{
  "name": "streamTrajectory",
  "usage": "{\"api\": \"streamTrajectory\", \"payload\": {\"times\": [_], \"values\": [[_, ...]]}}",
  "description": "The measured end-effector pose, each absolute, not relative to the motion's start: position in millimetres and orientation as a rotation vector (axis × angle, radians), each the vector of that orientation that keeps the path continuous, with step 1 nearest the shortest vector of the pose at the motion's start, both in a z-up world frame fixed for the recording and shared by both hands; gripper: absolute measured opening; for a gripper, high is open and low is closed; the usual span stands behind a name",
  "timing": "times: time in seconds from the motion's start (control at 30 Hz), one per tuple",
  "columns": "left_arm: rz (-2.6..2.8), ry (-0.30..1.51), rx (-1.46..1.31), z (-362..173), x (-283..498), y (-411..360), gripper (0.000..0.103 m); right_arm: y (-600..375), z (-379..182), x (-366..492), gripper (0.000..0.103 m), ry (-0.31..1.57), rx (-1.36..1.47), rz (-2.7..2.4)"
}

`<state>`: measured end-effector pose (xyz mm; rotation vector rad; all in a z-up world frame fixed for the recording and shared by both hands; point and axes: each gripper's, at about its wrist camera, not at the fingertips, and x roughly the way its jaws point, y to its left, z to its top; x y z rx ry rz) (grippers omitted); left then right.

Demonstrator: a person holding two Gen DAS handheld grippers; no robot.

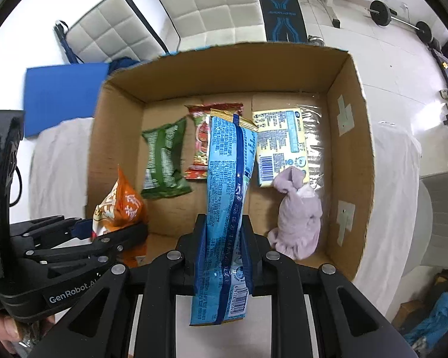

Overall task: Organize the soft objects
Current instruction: 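Carry the orange packet and blue packet over the cardboard box with both tools, then lower both packets into the box and open both tools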

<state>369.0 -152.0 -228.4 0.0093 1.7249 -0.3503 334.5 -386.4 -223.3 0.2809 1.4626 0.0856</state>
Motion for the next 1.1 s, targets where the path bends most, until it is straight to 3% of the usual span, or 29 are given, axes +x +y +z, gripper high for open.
{"api": "streamTrajectory", "payload": {"times": [0.37, 0.6, 0.7, 0.73, 0.8, 1.1], "values": [[-0.295, 1.921, -0.048, -297.0, 379.8, -145.5, 0.039, -374.3, -282.1, 353.9, 0.022, 1.600, 0.276, 0.077], [-0.282, 1.941, 0.009, -307.6, 377.4, -147.6, 0.040, -371.0, -296.3, 357.1, 0.024, 1.643, 0.277, 0.089], [-0.260, 1.946, 0.003, -306.4, 377.1, -146.7, 0.046, -372.1, -298.9, 360.2, 0.026, 1.663, 0.288, 0.081], [-0.255, 1.944, 0.006, -305.7, 377.2, -147.3, 0.050, -372.8, -299.0, 360.3, 0.027, 1.668, 0.291, 0.083], [-0.249, 1.943, 0.008, -303.1, 376.8, -149.5, 0.055, -376.1, -298.7, 361.7, 0.040, 1.678, 0.289, 0.078], [-0.234, 1.914, 0.014, -284.8, 377.0, -162.4, 0.064, -388.0, -287.0, 350.3, 0.052, 1.672, 0.288, 0.080]]}}
